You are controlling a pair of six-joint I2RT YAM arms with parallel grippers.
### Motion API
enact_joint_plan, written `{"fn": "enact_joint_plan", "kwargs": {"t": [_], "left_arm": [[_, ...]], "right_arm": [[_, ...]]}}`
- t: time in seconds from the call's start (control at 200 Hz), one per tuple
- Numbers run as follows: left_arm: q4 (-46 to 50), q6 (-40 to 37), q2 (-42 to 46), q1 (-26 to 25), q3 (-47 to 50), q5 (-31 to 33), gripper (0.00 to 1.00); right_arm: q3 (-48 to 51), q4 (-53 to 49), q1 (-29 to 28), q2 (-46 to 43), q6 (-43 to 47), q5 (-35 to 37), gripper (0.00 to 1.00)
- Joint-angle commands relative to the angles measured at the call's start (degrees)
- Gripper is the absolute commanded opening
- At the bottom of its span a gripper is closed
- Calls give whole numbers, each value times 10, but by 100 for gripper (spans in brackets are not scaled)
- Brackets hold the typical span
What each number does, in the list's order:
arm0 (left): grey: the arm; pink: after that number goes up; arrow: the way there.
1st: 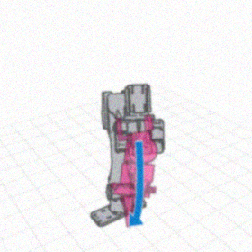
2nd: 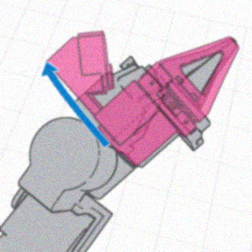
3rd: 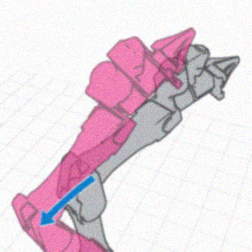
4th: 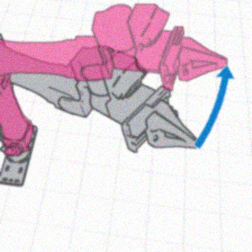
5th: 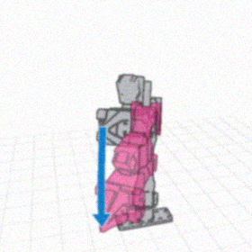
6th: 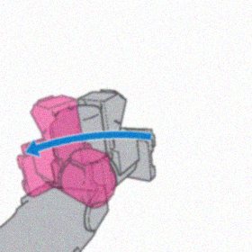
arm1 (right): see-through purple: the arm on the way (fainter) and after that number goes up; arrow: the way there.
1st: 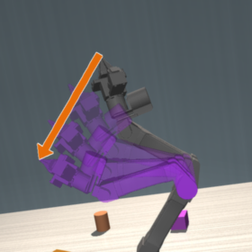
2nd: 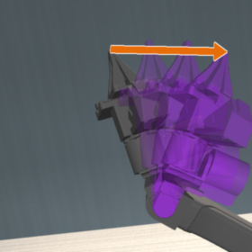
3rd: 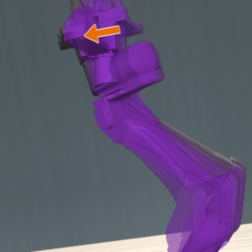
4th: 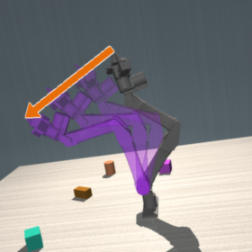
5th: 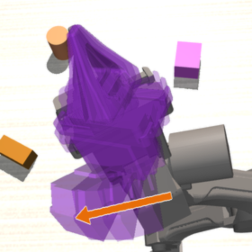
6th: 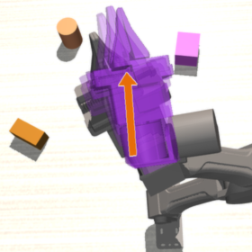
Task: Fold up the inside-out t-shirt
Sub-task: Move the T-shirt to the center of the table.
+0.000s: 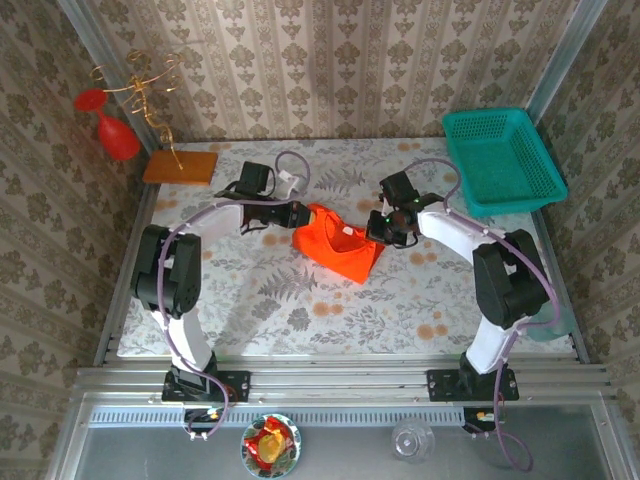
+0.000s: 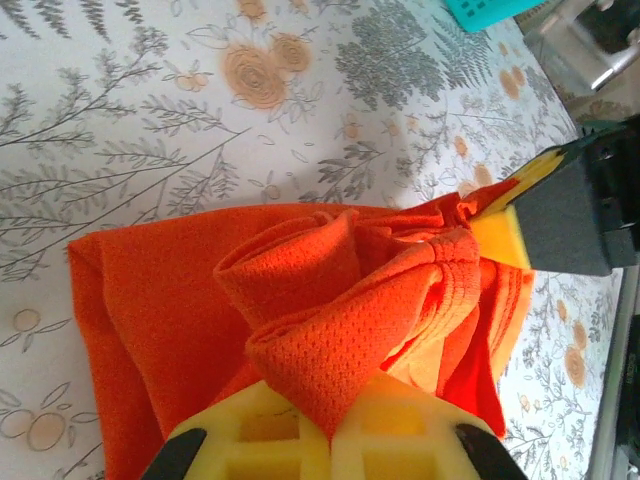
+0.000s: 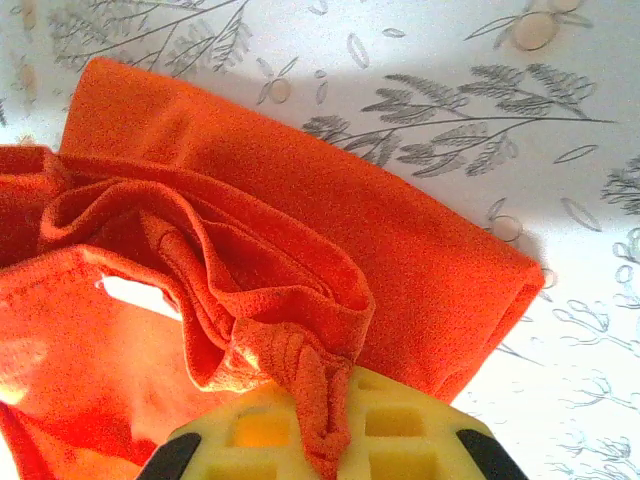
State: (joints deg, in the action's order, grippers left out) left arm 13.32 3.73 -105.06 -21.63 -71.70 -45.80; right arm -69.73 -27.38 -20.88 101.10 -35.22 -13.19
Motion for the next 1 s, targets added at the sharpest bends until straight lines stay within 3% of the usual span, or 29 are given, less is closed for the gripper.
{"fn": "enact_joint_plan", "kwargs": {"t": [0.0,0.295,0.525,0.73,0.995], "left_arm": [[10,-30,-22,-12,-35,-22,0],[71,-51,-158,-32,-172,1,0],[95,-45,-205,-29,-187,19,0],[103,-18,-170,-21,-109,86,0],[-1,68,-6,-24,141,117,0]], "right_arm": [[15,-51,9,32,-13,61,0],[17,-47,15,110,5,84,0],[27,-42,15,104,37,63,0],[14,-62,14,90,80,66,0],[-14,-88,-40,96,127,14,0]]}}
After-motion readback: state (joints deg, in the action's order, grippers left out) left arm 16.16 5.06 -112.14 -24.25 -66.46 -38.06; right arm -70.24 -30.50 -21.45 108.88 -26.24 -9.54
